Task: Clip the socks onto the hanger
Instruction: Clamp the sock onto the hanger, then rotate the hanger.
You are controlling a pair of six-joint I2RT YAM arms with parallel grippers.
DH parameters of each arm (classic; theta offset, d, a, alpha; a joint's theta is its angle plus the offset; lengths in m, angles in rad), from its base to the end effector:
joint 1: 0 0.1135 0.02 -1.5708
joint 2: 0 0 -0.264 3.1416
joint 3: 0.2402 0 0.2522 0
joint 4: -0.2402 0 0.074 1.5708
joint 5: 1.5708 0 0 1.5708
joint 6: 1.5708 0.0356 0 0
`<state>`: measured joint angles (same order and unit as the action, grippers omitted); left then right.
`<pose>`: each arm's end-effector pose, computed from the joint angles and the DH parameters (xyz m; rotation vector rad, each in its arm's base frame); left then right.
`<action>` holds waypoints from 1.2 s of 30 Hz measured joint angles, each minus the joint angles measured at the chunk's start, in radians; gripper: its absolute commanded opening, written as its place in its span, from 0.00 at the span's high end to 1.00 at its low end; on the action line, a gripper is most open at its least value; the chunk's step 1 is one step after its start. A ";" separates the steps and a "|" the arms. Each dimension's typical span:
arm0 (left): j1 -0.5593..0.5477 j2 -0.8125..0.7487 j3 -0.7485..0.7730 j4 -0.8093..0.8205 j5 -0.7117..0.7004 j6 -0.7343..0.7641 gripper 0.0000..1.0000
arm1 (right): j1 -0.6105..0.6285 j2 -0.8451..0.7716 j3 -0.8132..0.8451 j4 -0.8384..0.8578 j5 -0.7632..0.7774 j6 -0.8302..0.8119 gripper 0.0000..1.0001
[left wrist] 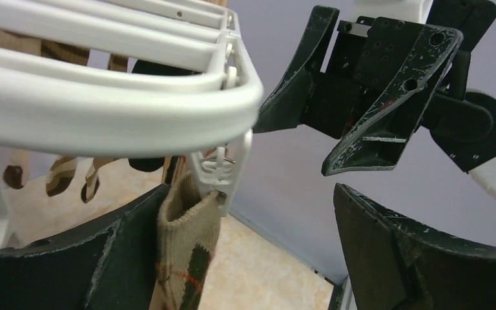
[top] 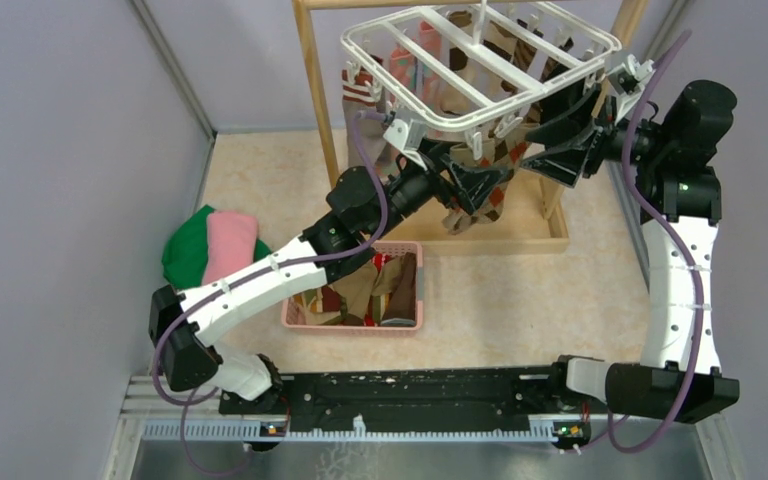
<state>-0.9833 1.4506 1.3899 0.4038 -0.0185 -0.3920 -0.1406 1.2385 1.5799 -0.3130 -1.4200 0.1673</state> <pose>0.1888 -0.2824 0.4575 0.3670 1.2643 -1.1764 0.2267 0.0035 0.5039 -0.9062 1.4134 1.0982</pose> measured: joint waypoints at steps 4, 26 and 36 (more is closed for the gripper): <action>0.001 -0.053 -0.069 0.002 0.016 0.026 0.02 | 0.000 -0.026 -0.017 -0.097 0.011 -0.092 0.28; 0.034 -0.518 -0.697 0.031 -0.019 0.453 0.02 | -0.045 -0.179 -0.339 -0.707 0.074 -0.893 0.23; 0.114 -0.533 -0.871 0.026 -0.101 0.465 0.02 | -0.046 -0.185 -0.467 -0.497 0.180 -0.738 0.23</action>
<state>-0.8696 0.9180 0.5190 0.4301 -0.1200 0.0734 -0.1864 1.0531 1.1126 -0.8104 -1.2400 -0.5709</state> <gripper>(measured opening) 0.981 0.771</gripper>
